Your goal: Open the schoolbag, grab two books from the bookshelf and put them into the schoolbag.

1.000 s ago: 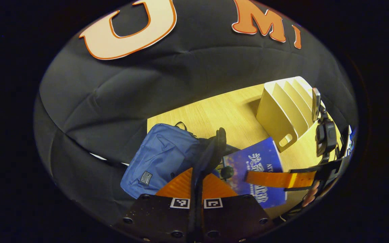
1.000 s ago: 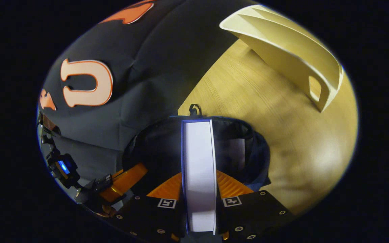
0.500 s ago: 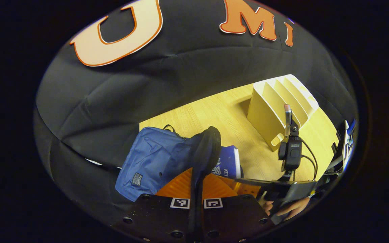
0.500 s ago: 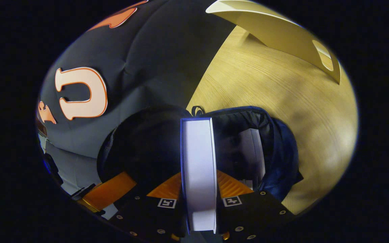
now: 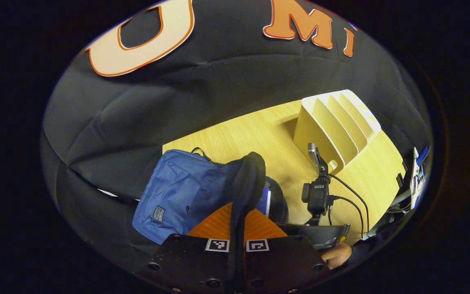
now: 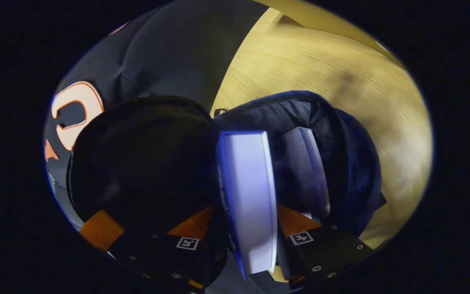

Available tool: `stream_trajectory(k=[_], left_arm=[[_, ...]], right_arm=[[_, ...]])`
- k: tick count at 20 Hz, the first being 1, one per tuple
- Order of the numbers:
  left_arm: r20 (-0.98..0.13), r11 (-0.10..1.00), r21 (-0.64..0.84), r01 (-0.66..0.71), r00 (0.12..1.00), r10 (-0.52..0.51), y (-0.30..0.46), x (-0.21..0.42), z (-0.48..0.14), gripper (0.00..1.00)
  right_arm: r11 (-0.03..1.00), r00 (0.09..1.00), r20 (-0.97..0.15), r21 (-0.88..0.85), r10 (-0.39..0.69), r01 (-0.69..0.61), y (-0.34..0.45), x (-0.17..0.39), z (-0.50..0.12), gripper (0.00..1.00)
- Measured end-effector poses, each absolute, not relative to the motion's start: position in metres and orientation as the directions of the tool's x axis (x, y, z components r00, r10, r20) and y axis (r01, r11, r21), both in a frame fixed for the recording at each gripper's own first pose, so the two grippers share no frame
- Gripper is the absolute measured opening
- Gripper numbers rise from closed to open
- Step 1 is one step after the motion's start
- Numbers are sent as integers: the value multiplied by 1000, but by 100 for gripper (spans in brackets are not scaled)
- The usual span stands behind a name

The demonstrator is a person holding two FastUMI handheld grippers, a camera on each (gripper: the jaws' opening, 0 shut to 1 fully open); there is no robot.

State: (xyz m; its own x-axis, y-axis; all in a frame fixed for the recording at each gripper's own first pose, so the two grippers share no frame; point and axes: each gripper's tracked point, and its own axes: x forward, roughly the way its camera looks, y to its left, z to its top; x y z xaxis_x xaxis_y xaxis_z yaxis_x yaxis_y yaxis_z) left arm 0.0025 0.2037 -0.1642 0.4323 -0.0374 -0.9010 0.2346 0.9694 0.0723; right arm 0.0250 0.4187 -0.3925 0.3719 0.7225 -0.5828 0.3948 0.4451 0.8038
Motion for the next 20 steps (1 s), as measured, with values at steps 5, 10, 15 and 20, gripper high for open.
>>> stream_trajectory(k=[5,10,15,20], left_arm=[[-898,971,80,224,440,-28,208,3,-165,1],[-900,979,67,193,435,-24,212,-2,-170,1],[-894,981,89,171,448,4,202,-6,-169,1],[-886,979,146,143,459,65,188,-16,-171,1]], right_arm=[[536,373,-638,769,674,348,383,25,-380,96],[548,414,-618,785,668,288,342,24,-344,96],[633,517,-602,761,608,142,278,31,-302,96],[723,601,-604,688,523,61,212,47,-280,96]])
